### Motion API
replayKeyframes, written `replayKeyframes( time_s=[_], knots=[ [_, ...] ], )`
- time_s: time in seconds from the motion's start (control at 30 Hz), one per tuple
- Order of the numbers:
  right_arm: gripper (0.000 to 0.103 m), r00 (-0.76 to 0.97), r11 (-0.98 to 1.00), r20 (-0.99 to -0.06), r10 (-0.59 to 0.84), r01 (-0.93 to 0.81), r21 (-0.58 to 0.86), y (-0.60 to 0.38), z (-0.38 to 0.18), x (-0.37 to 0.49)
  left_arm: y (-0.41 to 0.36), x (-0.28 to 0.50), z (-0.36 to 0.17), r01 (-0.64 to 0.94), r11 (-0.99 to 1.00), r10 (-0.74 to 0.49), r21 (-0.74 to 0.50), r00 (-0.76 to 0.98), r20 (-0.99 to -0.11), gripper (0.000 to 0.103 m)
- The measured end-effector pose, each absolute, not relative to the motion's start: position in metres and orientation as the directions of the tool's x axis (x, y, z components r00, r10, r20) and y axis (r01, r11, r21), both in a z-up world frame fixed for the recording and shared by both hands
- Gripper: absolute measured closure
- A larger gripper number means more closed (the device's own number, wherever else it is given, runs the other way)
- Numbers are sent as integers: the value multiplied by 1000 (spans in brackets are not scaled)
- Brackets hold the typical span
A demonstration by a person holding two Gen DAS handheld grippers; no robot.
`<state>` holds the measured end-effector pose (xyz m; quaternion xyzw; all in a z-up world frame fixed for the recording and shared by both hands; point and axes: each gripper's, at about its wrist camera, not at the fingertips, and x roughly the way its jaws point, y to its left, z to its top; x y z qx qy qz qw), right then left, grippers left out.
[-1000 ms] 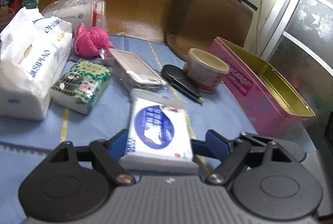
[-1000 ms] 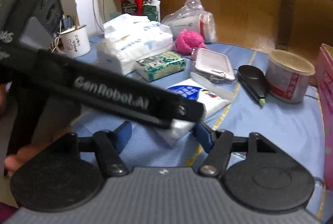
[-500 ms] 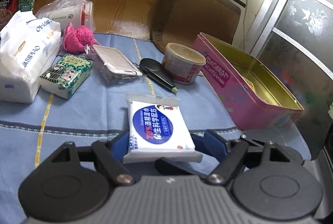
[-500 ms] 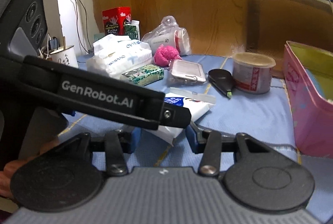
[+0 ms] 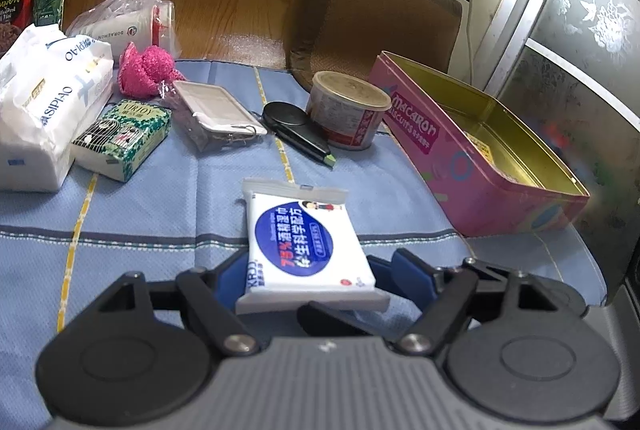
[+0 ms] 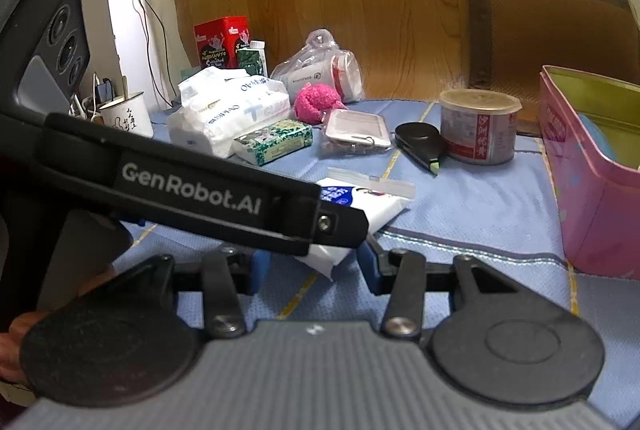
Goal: Organize soft objects
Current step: 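Carry the wet-wipes pack over the pink tin and release it inside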
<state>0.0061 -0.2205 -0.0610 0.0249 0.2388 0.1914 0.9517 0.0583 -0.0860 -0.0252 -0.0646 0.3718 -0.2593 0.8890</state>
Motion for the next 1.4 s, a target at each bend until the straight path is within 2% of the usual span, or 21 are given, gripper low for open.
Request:
replayKeyframes(
  time_s=[0.23,0.6,0.83,1.4],
  knots=[
    [53,828,927,-420,373,-348,138,-222,-59,1,-83,57,-21,419,848,-526,-325,587,-615,25],
    [53,902,946,-293,319,-320,45,-223,-41,-17,-87,45,8,464,825,-562,-322,627,-539,25],
    [53,925,956,-245,290,-293,26,-229,-35,-18,-95,44,21,488,815,-577,-311,635,-514,25],
    [53,984,990,-105,143,-143,7,-288,-6,-15,-177,54,65,620,751,-647,-228,624,-438,25]
  ],
)
